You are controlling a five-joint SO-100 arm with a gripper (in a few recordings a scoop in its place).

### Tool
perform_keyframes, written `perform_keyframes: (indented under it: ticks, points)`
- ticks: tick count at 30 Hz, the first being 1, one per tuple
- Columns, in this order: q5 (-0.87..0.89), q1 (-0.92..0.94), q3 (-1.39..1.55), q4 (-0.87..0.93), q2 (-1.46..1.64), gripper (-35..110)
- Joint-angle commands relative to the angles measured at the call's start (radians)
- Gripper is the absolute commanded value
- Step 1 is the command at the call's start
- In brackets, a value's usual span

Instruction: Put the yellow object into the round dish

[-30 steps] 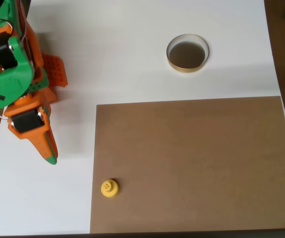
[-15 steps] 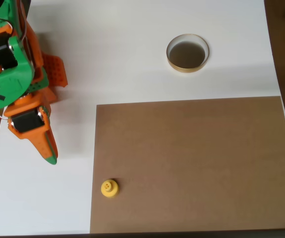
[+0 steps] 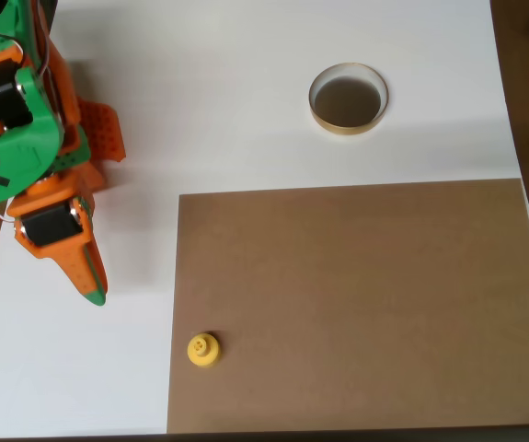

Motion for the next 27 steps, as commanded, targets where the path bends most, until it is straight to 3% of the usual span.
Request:
perform_keyframes:
  ticks: [1,27]
  points:
    - [-0.002,0.018,-0.015,0.005,0.017,4]
    - [-0.023,-0.003,-0.015,0.005,0.017,3]
